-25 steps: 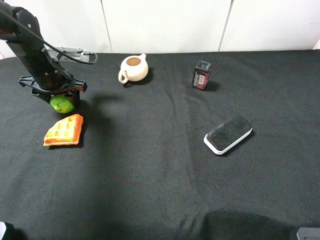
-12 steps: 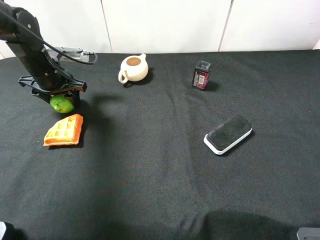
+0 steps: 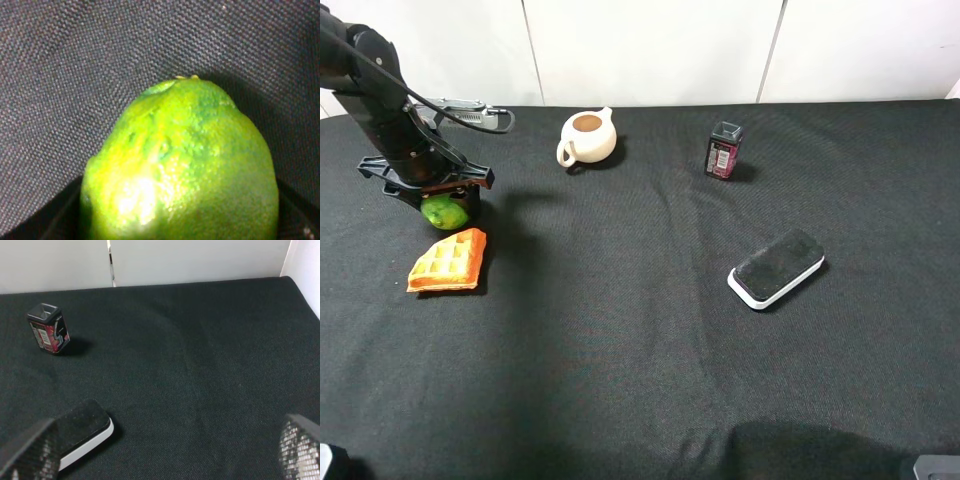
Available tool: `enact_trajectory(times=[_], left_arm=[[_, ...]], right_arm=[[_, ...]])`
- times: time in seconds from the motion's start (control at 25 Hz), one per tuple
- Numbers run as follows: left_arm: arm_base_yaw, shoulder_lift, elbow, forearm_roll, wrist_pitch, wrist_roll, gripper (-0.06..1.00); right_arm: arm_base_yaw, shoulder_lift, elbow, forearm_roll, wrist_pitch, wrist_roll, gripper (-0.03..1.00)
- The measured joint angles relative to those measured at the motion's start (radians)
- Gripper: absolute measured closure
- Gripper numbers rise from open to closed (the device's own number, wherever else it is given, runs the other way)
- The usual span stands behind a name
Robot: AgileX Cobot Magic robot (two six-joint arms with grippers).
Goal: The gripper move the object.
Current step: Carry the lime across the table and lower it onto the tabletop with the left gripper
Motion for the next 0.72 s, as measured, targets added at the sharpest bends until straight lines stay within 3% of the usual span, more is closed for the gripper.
enact_trajectory(times=[0.72], left_arm=[[0.0, 0.0, 0.039, 0.0, -0.052, 0.0, 0.31]], right_arm=[[0.0, 0.0, 0.0, 0.0, 0.0, 0.0, 0.31]])
